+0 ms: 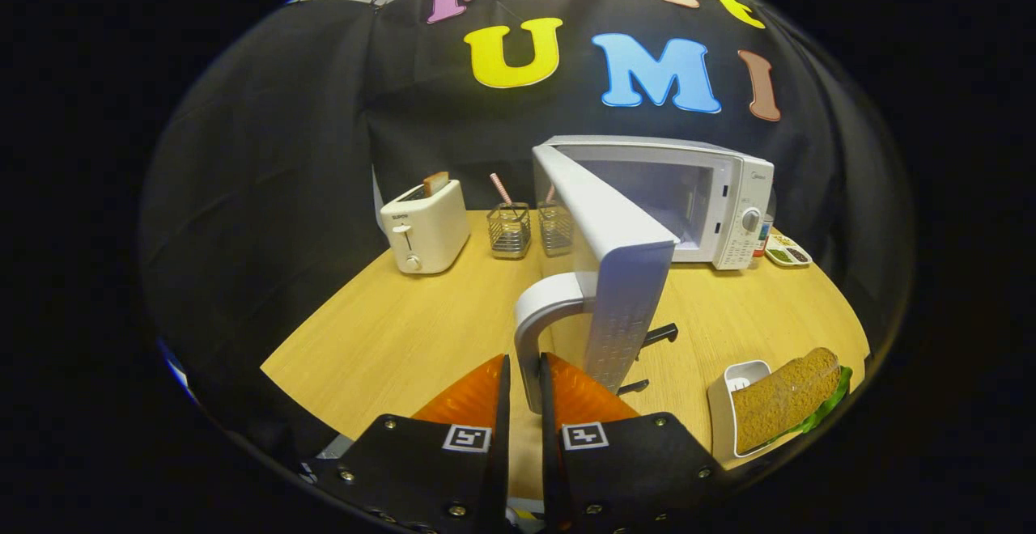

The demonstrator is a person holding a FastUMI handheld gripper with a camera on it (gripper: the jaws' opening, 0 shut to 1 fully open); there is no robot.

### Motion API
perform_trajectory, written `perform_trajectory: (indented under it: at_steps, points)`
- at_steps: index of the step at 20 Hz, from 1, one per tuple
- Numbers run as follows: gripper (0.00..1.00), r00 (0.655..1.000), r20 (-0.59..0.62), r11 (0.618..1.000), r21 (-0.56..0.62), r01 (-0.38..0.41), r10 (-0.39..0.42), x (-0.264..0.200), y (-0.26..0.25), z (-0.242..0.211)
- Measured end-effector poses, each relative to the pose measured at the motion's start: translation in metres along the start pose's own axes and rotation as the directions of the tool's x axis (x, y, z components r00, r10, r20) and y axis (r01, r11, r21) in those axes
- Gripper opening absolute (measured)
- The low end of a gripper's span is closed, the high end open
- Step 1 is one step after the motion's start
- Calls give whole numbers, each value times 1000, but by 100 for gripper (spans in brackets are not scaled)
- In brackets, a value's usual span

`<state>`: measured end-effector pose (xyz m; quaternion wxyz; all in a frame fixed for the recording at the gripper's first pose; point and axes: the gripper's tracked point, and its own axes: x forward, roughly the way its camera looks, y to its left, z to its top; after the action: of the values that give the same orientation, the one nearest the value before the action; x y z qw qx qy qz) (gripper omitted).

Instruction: Open the microwave, put the food inside, and close the microwave door.

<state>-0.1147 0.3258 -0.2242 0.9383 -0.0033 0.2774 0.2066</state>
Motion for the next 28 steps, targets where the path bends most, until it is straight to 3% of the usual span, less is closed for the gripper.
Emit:
perform_trajectory:
  at_steps: [8,10,11,13,14,18,23,28]
  points:
    - [18,970,71,971,-64,-229,234,-34,54,25]
    - [44,948,115,955,-62,-291,297,-54,61,43]
    - [65,936,146,948,-69,-312,319,-66,58,56]
    - [88,917,209,940,-98,-325,339,-87,47,78]
    - [93,910,235,940,-105,-325,341,-94,39,89]
    - [97,900,277,941,-76,-329,337,-113,-9,112]
    - [96,928,262,962,-2,-275,265,-113,-100,119]
    - [97,952,179,960,89,-266,248,-106,-176,107]
